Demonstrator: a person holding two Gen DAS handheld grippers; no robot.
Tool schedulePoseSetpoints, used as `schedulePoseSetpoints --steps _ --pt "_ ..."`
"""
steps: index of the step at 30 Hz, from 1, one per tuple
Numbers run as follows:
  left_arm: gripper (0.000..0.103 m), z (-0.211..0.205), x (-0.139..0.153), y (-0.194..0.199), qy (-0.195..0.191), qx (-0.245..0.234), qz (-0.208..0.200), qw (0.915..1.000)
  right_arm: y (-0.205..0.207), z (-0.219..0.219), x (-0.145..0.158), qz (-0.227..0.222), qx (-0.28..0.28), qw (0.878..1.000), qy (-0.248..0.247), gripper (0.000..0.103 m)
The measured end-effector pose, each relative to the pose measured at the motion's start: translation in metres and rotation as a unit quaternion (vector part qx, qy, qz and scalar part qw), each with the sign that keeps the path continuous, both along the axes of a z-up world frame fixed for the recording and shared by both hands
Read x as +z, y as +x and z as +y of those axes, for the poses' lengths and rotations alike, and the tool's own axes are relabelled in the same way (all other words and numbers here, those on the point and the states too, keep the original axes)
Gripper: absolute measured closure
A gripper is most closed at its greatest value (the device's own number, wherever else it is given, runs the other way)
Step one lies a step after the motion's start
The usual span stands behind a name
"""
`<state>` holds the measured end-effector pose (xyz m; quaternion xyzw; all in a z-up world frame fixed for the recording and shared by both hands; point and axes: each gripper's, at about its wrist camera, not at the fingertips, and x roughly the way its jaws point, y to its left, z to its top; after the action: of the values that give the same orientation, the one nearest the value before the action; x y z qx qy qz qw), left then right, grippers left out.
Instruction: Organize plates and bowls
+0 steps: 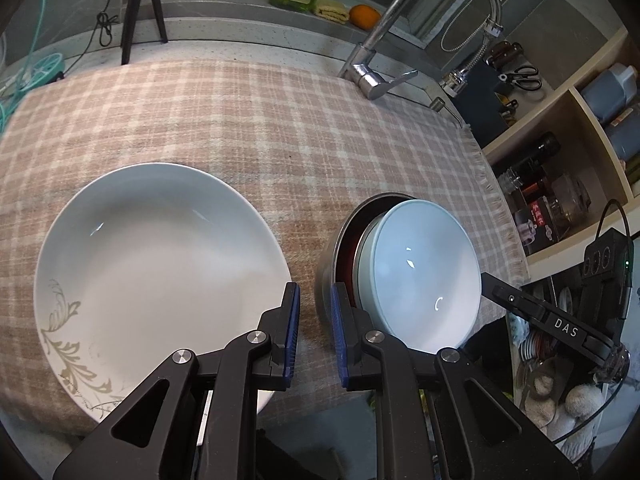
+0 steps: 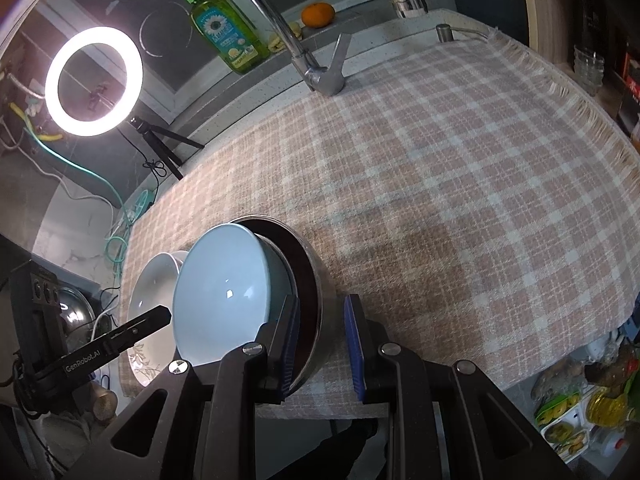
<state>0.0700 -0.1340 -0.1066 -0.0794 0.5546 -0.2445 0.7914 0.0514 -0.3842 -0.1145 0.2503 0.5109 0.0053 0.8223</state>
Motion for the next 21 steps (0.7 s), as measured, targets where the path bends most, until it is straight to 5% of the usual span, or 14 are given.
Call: schedulePoseSetpoints --steps 21 --pt "0.089 -0.01 -0.008 0.004 0.01 -0.018 0.003 0.9998 0.002 -0.002 -0.013 0.013 0.0 1.0 0.008 0.082"
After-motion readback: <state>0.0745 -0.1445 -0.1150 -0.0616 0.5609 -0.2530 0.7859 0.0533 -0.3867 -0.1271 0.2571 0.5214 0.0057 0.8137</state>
